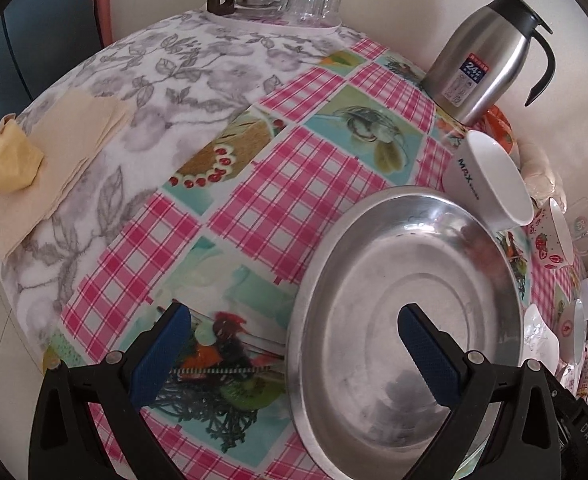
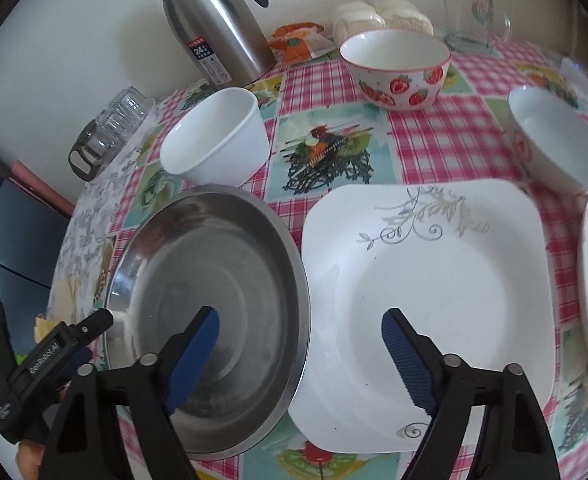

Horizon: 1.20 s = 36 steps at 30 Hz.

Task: Organize plates and bowls
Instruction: 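Move the left tool to the steel basin rim while the right tool approaches the rim too, then close the left gripper on the basin rim while the right gripper closes on it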

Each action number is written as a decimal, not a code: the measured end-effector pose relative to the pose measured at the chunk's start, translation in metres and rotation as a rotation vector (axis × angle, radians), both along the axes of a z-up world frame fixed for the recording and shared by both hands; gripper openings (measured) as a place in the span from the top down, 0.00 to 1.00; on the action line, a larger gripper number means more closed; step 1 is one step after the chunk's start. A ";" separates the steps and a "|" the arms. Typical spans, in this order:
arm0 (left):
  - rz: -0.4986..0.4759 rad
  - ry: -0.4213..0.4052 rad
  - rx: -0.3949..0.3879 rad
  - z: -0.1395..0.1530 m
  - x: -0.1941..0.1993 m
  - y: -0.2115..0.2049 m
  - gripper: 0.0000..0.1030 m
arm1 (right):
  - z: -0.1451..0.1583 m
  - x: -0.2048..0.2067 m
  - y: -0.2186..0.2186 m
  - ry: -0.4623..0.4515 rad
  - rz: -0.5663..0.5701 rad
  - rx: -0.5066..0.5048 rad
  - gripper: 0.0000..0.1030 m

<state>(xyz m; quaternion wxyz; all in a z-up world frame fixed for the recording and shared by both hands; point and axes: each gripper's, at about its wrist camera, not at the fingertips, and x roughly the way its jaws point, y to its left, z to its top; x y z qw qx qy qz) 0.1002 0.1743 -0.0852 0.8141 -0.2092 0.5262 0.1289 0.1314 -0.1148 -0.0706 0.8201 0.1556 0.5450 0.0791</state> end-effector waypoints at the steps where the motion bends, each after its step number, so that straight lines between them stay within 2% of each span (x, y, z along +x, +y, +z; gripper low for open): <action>1: 0.003 0.004 -0.008 -0.002 0.000 0.002 0.00 | -0.001 0.000 0.000 0.004 0.000 0.008 0.21; 5: 0.018 0.024 -0.033 -0.009 -0.001 0.008 0.04 | -0.005 0.001 0.002 0.024 0.015 0.046 0.32; 7: 0.015 0.034 -0.044 -0.012 0.000 0.010 0.12 | -0.008 0.001 0.003 0.032 0.024 0.065 0.38; 9: 0.010 0.043 -0.065 -0.016 0.001 0.012 0.19 | -0.010 0.001 0.003 0.038 0.027 0.076 0.48; 12: 0.012 0.044 -0.069 -0.017 0.000 0.014 0.23 | -0.012 0.000 0.002 0.046 0.024 0.088 0.58; 18: 0.007 0.036 -0.073 -0.016 0.002 0.016 0.38 | -0.014 0.000 0.001 0.057 0.026 0.096 0.69; 20: -0.002 0.031 -0.080 -0.016 0.002 0.015 0.43 | -0.013 0.000 0.001 0.052 0.031 0.102 0.71; 21: -0.005 0.029 -0.084 -0.017 0.006 0.014 0.50 | -0.012 0.000 0.002 0.049 0.036 0.102 0.73; 25: -0.014 0.025 -0.097 -0.018 0.011 0.011 0.62 | -0.010 -0.002 0.003 0.049 0.044 0.099 0.73; 31: 0.011 0.023 -0.118 -0.019 0.012 0.020 0.65 | -0.008 -0.003 0.006 0.042 0.071 0.125 0.73; 36: 0.018 0.018 -0.105 -0.018 0.012 0.024 0.65 | -0.014 -0.003 0.015 0.074 0.116 0.206 0.73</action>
